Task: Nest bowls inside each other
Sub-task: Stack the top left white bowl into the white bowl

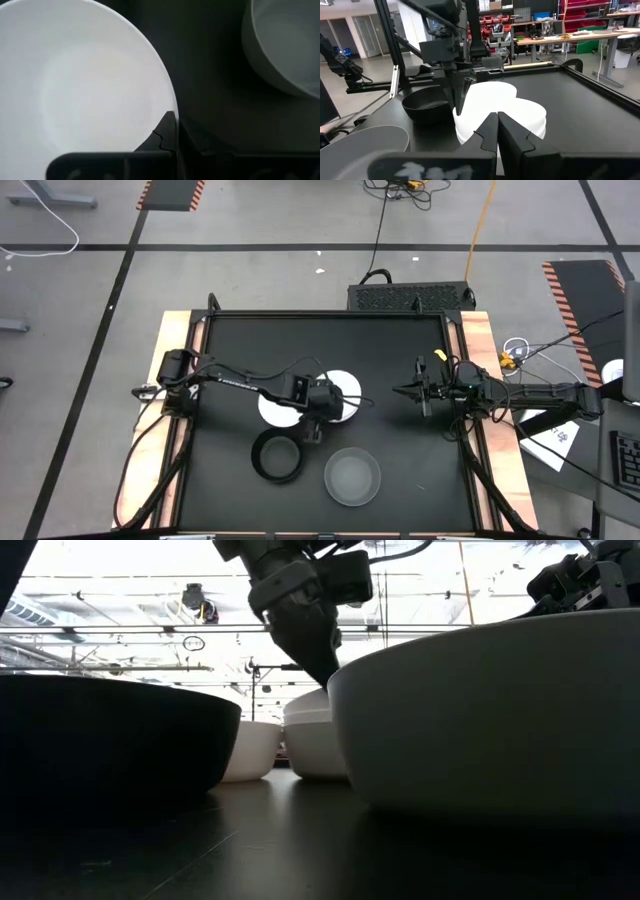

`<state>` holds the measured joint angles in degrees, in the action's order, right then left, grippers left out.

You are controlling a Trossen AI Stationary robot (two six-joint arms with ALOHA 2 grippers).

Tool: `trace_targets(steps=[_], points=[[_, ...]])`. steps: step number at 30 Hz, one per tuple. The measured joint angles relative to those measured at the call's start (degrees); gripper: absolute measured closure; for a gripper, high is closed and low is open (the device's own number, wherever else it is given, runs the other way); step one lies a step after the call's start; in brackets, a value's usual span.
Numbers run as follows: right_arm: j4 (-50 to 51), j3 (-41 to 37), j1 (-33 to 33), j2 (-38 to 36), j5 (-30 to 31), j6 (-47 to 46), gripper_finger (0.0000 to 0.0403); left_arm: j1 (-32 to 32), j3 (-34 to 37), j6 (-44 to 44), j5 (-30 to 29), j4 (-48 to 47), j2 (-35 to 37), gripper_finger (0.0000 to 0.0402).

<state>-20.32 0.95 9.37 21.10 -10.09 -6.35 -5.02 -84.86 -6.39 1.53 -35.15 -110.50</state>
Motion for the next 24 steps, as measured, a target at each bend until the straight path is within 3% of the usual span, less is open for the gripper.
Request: trace_targets(steps=[24], points=[[-0.7,0.0,0.0,0.0,0.0,-0.5,0.0403,-0.1,-1.1,2.9,1.8,-9.8,0.1,0.0401]])
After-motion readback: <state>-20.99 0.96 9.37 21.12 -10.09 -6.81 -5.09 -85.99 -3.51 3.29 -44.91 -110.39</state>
